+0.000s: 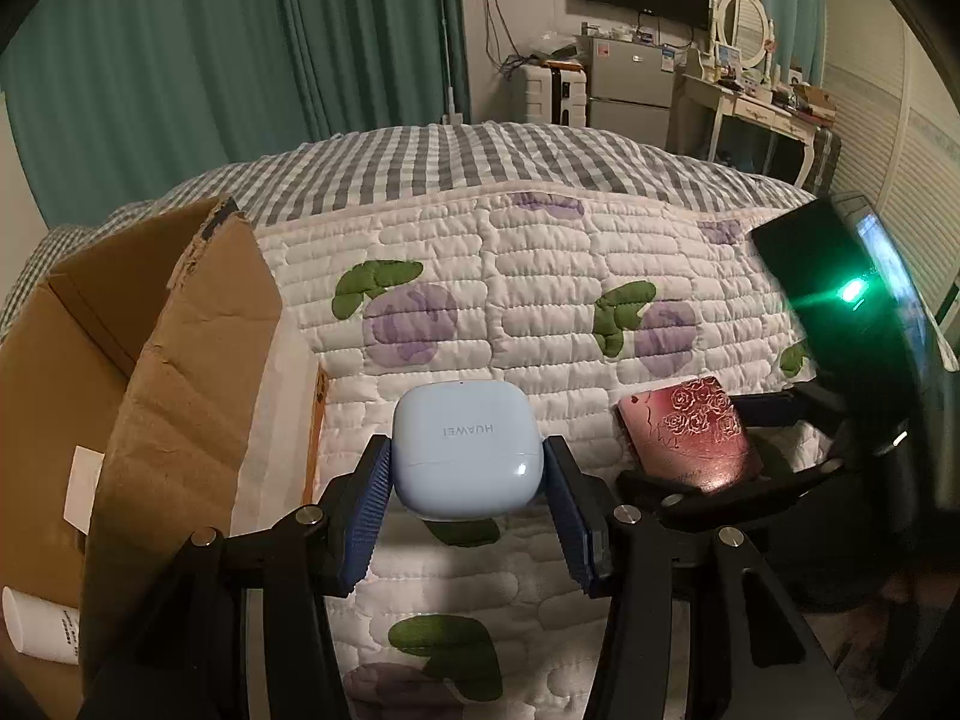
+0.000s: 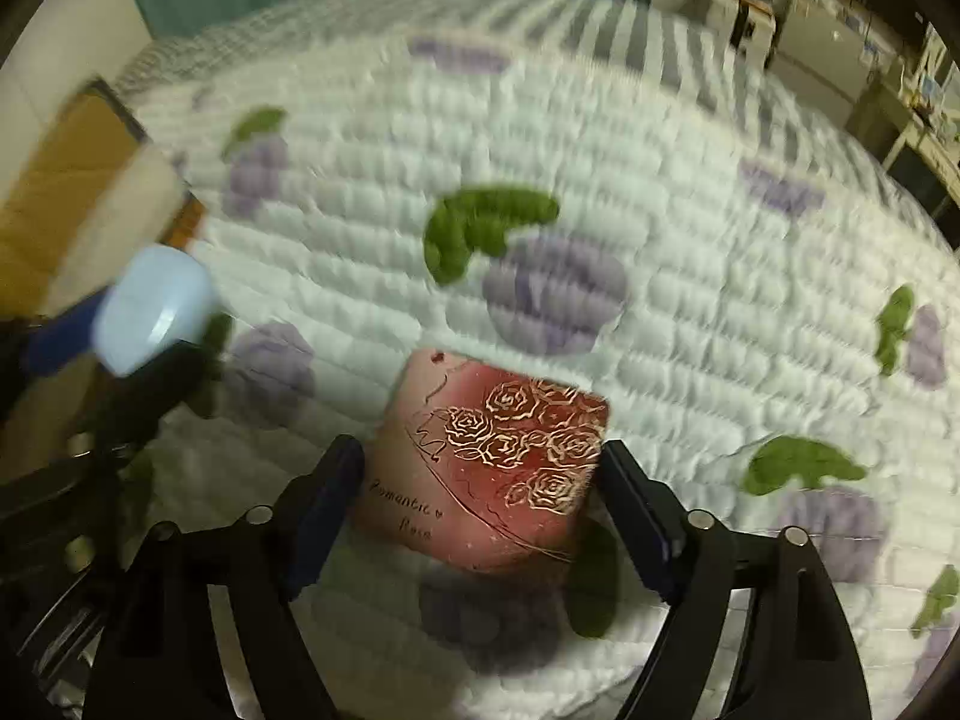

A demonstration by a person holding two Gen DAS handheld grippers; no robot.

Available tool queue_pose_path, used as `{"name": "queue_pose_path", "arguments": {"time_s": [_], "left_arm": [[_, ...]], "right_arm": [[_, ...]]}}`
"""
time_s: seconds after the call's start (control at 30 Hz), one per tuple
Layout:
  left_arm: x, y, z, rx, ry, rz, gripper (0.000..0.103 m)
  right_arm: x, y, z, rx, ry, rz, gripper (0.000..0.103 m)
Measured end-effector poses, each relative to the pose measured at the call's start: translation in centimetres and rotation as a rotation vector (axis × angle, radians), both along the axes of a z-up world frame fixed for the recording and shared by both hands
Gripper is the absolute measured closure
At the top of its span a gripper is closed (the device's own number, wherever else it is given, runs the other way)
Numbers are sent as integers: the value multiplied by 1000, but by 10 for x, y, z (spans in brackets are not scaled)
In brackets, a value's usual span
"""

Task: Organize rigid objects
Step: 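Lift both cases and carry them over the cardboard box, turning the pink case edge-up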

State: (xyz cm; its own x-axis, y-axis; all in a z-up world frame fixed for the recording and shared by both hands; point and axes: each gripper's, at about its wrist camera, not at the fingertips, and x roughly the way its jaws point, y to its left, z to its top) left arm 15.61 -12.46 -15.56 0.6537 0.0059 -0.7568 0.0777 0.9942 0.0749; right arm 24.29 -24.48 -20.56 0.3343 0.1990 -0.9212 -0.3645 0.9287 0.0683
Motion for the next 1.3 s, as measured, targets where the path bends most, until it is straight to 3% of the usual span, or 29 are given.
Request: {"name": "queue_pose_path", "arguments": {"time_s": [0.2,0.43,0.47,0.5,0.57,0.63,0.8,1.03,1.3], "left_arm": [[0,-5,-3,24,2,-8,52],[-1,-7,-2,29,12,-13,52],[-2,-9,-1,28,13,-20,52],[-3,-11,0,25,13,-29,52],[-7,-17,2,21,11,-48,52],[-10,-21,5,11,15,-63,52],[-20,-20,8,6,23,-82,52],[-27,-17,22,-19,-1,-94,52],[-50,2,78,-90,-90,-116,52]], "right_arm": [[-2,7,-1,-17,-24,-12,25],[-27,-29,30,26,-113,-78,31],[-29,-36,36,33,-128,-99,62],[-31,-42,42,28,-150,-124,82],[-36,-57,53,109,-138,-137,85],[-41,-59,52,57,-132,-140,85],[-46,-67,47,100,-100,-178,85],[-58,-55,73,94,-176,-123,93],[-87,-47,118,108,-276,-160,93]]}}
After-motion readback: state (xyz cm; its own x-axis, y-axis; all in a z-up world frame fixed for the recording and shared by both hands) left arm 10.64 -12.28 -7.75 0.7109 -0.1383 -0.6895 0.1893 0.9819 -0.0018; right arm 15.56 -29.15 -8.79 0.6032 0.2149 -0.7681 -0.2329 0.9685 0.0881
